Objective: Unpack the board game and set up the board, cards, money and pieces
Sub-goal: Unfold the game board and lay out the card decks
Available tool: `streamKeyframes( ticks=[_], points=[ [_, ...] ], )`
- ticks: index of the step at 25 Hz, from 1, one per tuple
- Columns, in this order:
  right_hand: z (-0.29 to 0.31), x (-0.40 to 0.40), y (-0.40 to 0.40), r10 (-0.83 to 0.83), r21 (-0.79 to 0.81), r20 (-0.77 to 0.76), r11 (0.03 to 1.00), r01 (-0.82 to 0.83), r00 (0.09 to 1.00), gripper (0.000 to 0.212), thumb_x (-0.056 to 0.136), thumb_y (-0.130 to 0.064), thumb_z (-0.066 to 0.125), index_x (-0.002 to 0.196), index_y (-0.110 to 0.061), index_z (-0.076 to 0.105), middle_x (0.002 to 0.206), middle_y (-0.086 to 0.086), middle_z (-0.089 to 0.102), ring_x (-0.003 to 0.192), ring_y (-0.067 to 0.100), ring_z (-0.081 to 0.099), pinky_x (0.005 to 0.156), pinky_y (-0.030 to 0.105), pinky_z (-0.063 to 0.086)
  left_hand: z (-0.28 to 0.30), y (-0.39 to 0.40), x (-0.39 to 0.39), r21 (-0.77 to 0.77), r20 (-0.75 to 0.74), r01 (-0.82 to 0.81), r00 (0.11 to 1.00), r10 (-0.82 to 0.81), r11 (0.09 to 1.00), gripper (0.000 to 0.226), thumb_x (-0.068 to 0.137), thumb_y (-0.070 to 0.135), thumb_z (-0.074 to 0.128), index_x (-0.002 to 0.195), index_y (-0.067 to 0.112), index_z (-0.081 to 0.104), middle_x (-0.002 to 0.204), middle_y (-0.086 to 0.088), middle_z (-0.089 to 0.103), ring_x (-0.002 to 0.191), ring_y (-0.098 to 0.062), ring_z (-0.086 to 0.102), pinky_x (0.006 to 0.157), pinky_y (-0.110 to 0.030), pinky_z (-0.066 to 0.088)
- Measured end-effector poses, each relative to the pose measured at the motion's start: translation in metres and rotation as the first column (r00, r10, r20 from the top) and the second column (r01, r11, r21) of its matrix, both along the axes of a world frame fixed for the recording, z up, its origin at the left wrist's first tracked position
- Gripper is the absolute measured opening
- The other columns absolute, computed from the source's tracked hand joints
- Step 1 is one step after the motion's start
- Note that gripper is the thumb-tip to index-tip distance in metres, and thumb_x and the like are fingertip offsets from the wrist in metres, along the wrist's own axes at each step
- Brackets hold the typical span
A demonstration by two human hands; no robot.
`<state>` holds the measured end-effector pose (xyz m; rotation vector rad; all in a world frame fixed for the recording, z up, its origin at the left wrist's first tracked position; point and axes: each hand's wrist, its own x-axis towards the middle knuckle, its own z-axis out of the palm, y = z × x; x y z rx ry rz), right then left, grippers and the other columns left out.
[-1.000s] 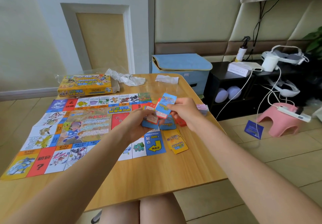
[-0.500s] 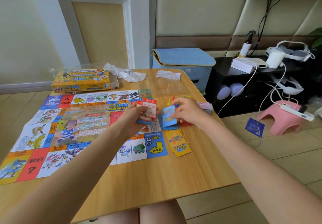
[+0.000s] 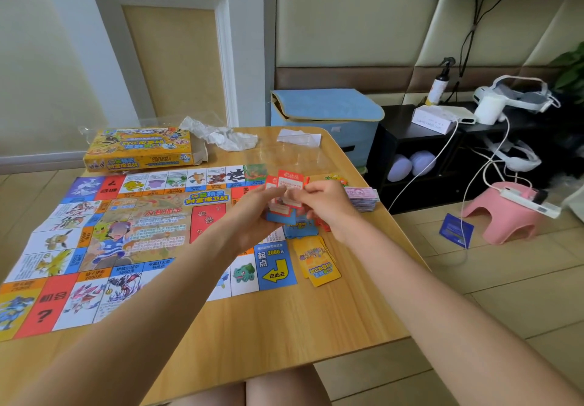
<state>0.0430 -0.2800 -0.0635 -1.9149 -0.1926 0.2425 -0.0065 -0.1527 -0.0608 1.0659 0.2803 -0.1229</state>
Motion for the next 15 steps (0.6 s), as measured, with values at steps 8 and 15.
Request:
streamKeyframes(
  ticks=[8, 15],
  points=[
    [0.007, -0.001, -0.012, -0.099, 0.147, -0.058, 0.983, 0.106, 0.993, 0.030, 0.082, -0.011, 0.071, 0.110, -0.004, 0.065, 0.090, 0.003, 0.066, 0.054, 0.008, 0.048, 0.051, 0.016, 0.042, 0.001, 0.000, 0.000, 0.127, 0.042, -0.086, 0.996, 0.081, 0.988, 0.015, 0.087, -0.003, 0.055, 0.096, 0.009, 0.056, 0.092, -0.010, 0.066, 0.073, -0.019, 0.067, 0.067, -0.028, 0.057],
    [-0.003, -0.003, -0.016, -0.128, 0.222, -0.162, 0.961, 0.163, 0.978, 0.036, 0.080, -0.009, 0.072, 0.113, -0.001, 0.062, 0.093, 0.009, 0.066, 0.057, 0.013, 0.047, 0.051, 0.021, 0.041, 0.001, -0.003, -0.006, 0.059, 0.043, -0.046, 0.998, 0.044, 0.997, 0.020, 0.092, -0.005, 0.047, 0.090, 0.011, 0.059, 0.082, -0.007, 0.070, 0.067, -0.016, 0.070, 0.064, -0.029, 0.059]
  ],
)
